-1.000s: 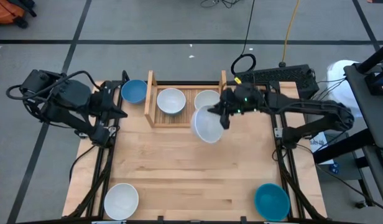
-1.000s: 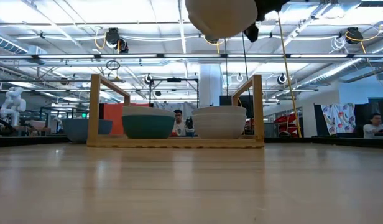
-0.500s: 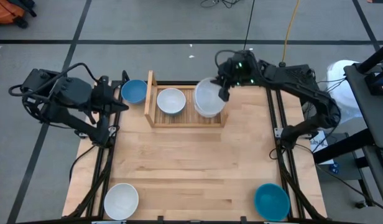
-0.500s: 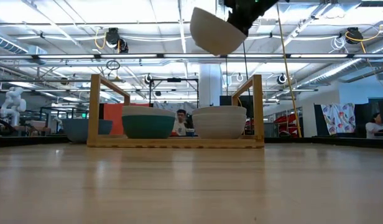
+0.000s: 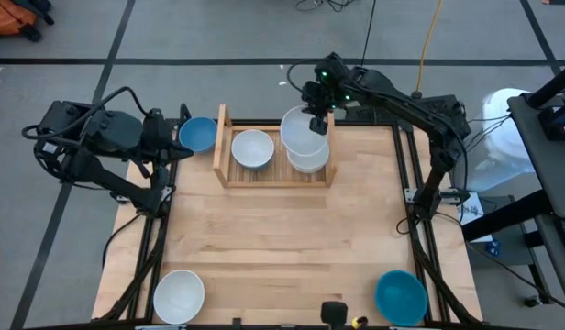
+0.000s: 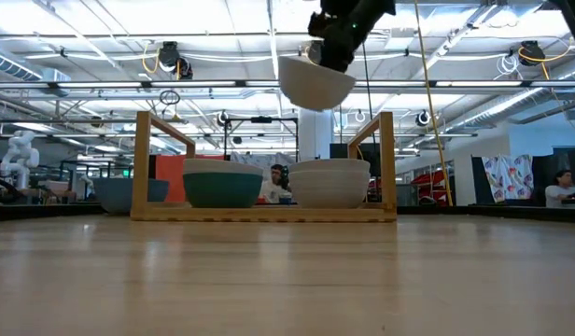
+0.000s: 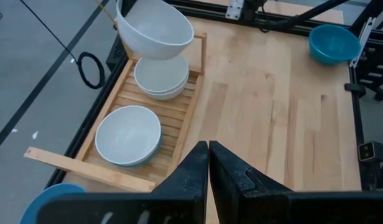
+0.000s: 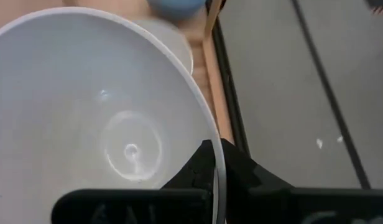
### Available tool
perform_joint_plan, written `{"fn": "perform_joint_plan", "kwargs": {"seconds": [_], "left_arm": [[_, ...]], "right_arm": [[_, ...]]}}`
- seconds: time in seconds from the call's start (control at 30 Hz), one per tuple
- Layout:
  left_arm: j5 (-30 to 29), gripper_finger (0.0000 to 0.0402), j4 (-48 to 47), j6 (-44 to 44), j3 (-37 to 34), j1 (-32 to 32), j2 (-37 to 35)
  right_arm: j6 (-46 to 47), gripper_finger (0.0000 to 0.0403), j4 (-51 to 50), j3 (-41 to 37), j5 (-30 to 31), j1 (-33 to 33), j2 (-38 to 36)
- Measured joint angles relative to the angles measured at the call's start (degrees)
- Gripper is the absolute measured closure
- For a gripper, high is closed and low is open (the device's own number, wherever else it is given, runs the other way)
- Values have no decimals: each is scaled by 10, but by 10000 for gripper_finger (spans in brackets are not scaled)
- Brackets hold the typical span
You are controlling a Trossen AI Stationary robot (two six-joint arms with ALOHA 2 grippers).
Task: Place and stack bowls onto a shelf
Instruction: Stack the white bowl on top of the white bowl on the shelf
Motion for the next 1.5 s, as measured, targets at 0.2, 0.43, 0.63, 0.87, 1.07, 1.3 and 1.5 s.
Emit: {"fn": "perform_joint_plan", "kwargs": {"seconds": [0.2, 0.43, 0.63, 0.87, 1.07, 1.3, 1.5], "left_arm": [[0, 382, 0, 0, 0, 0, 0], [0, 382, 0, 0, 0, 0, 0], [0, 383, 0, -6, 0, 0, 0], [0, 383, 0, -19, 0, 0, 0], [0, 383, 0, -19, 0, 0, 0], [0, 382, 0, -21, 0, 0, 0], [0, 383, 0, -23, 0, 0, 0]], "right_arm": [[-33, 403, -47, 0, 0, -13, 41], [-57, 403, -46, 0, 0, -28, 91], [-66, 403, -45, 0, -1, -44, 128], [-69, 403, -48, 0, -51, -53, 156], [-74, 403, -55, -13, -60, -54, 163], [-87, 403, -52, -62, -60, -55, 164], [-106, 402, -23, -82, -63, -54, 162]]}}
